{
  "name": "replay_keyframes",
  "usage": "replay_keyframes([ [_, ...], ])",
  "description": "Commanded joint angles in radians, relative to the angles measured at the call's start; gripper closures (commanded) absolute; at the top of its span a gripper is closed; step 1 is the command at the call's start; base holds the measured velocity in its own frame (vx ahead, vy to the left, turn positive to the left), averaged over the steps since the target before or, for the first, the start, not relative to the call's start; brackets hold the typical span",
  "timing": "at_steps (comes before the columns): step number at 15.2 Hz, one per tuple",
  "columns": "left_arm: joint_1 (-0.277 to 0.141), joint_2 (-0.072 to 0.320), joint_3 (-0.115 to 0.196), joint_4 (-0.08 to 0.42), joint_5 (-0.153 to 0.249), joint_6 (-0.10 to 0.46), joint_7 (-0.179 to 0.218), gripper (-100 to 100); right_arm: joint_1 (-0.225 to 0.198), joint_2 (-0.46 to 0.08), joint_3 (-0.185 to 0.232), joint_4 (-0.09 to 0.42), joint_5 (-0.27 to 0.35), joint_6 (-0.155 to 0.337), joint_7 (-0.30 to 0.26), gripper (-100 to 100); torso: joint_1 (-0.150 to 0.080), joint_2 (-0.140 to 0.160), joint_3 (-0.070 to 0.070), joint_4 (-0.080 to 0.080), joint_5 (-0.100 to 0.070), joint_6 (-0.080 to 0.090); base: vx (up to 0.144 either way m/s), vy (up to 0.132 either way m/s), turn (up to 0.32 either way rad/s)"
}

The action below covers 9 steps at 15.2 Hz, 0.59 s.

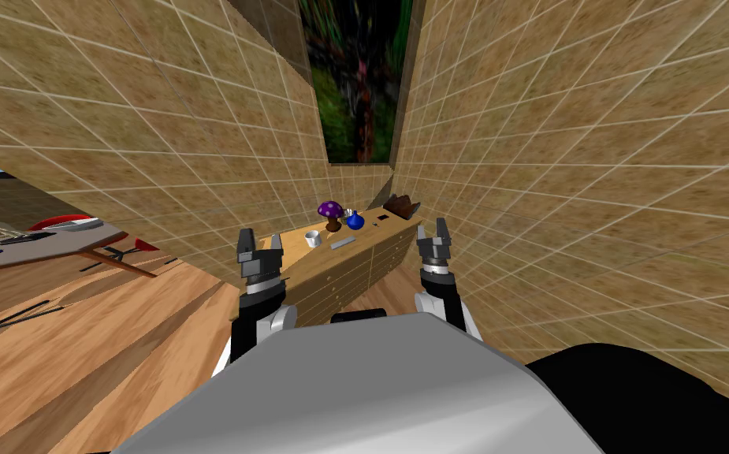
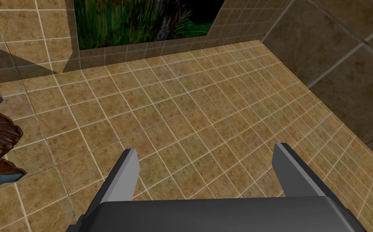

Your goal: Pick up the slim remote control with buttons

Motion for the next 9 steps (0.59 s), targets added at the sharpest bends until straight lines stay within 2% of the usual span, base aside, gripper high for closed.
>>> replay_keyframes([
  [1, -0.005, 0.039, 0.003, 0.006, 0.008, 0.018, 0.006, -100, 0.000, 0.000, 0.000, 0.000, 0.000, 0.000, 0.000, 0, 0.000, 0.000, 0.000, 0.000, 0.000, 0.000, 0.001, -0.011, -0.016],
  [2, -0.011, 0.064, 0.005, 0.012, 0.015, 0.036, 0.012, -100, 0.000, 0.000, 0.000, 0.000, 0.000, 0.000, 0.000, 0, 0.000, 0.000, 0.000, 0.000, 0.000, 0.000, 0.001, -0.028, -0.038],
  [3, -0.011, 0.068, 0.005, 0.012, 0.015, 0.036, 0.012, -100, 0.000, 0.000, 0.000, 0.000, 0.000, 0.000, 0.000, 0, -0.001, 0.000, 0.000, 0.000, 0.000, 0.000, 0.001, -0.028, -0.032],
  [5, -0.026, 0.124, 0.013, 0.029, 0.038, 0.086, 0.029, -100, 0.000, 0.000, 0.000, 0.000, 0.000, 0.000, 0.000, 0, -0.002, 0.000, 0.000, 0.000, 0.000, 0.000, -0.004, -0.039, -0.046],
  [6, -0.026, 0.132, 0.013, 0.029, 0.038, 0.088, 0.029, -100, 0.000, 0.000, 0.000, 0.000, 0.000, 0.000, 0.000, 0, -0.002, 0.000, 0.000, 0.000, 0.000, 0.000, -0.004, -0.052, -0.047],
  [7, -0.036, 0.165, 0.018, 0.041, 0.053, 0.123, 0.040, -100, 0.000, 0.000, 0.000, 0.000, 0.000, 0.000, 0.000, 0, -0.003, 0.000, 0.000, 0.000, -0.001, 0.000, 0.003, -0.048, -0.043],
  [8, -0.036, 0.165, 0.018, 0.041, 0.053, 0.123, 0.040, -100, 0.000, 0.000, 0.000, 0.000, 0.000, 0.000, 0.000, 0, -0.003, 0.000, 0.000, 0.000, -0.001, 0.000, 0.007, -0.046, -0.035],
  [9, -0.048, 0.198, 0.024, 0.054, 0.070, 0.158, 0.053, -100, 0.000, 0.000, 0.000, 0.000, 0.000, 0.000, 0.000, 0, -0.003, 0.000, 0.000, 0.000, -0.001, 0.000, 0.003, -0.055, -0.059],
])
